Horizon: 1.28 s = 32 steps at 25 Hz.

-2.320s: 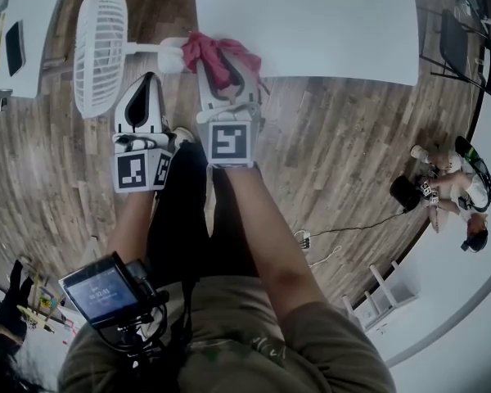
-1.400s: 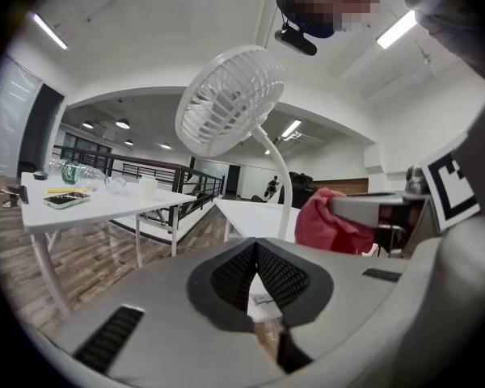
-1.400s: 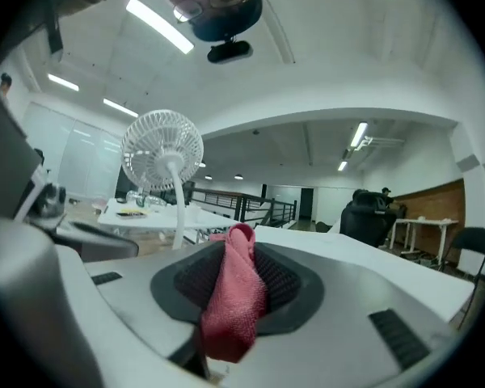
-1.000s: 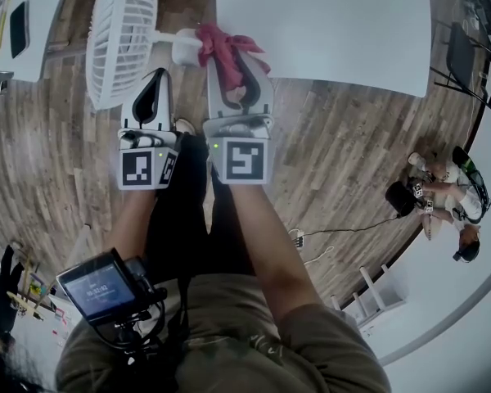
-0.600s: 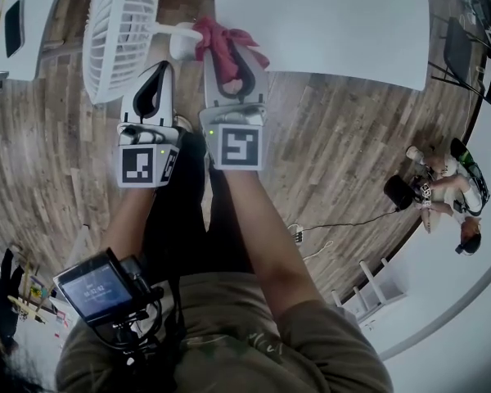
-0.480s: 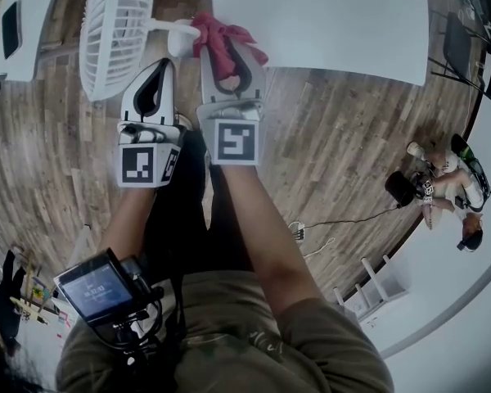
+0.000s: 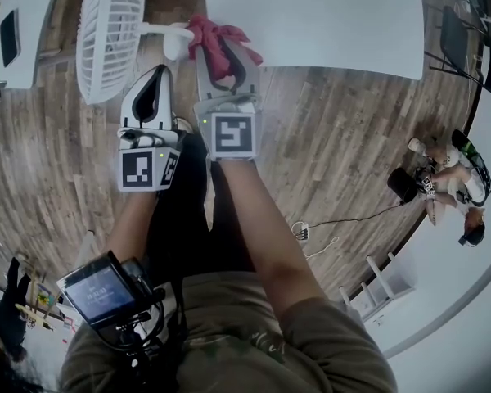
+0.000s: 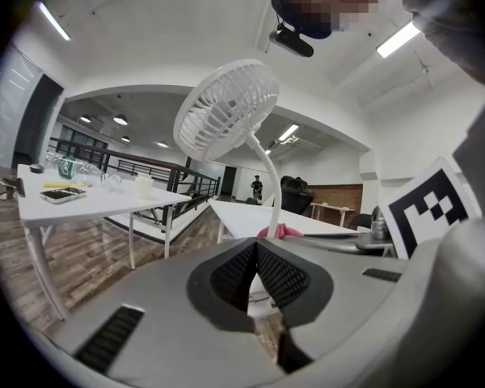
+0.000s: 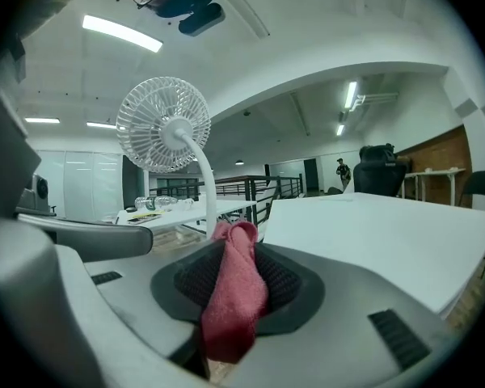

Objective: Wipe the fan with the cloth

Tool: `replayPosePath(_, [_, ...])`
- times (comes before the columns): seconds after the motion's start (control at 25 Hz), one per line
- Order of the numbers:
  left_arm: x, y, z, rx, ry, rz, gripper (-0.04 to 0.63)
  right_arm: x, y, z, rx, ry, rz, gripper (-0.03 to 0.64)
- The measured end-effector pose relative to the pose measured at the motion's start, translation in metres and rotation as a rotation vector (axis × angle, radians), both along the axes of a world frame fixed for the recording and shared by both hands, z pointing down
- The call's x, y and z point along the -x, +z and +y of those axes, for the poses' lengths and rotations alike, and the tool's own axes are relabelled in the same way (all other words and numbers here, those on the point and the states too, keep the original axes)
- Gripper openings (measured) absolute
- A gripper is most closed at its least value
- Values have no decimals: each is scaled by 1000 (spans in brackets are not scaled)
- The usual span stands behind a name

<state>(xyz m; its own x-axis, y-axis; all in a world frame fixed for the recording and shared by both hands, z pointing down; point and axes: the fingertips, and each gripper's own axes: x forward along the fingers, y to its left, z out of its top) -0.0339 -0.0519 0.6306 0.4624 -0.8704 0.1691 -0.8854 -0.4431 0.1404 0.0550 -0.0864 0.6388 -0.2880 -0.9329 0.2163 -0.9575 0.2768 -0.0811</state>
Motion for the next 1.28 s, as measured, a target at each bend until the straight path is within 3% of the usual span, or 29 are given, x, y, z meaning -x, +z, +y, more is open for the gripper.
replayPosePath(0.24, [-1, 1, 2, -12, 14, -30, 20, 0, 1, 0, -8, -7, 70, 140])
replayPosePath(0.4, [-2, 7, 3, 24, 6, 4, 20, 0, 0, 0, -8, -7, 89, 140])
replayPosePath(0.76, [-16, 4, 6, 8, 41, -16, 20, -4, 4, 1, 43, 5, 13, 140])
replayPosePath(1.04, [-20, 7, 8, 27, 37, -2, 20, -12, 4, 4, 31, -14, 98, 140])
replayPosePath(1.28, [-27, 11, 12, 33, 52, -2, 20, -35, 13, 9, 62, 43, 43, 140])
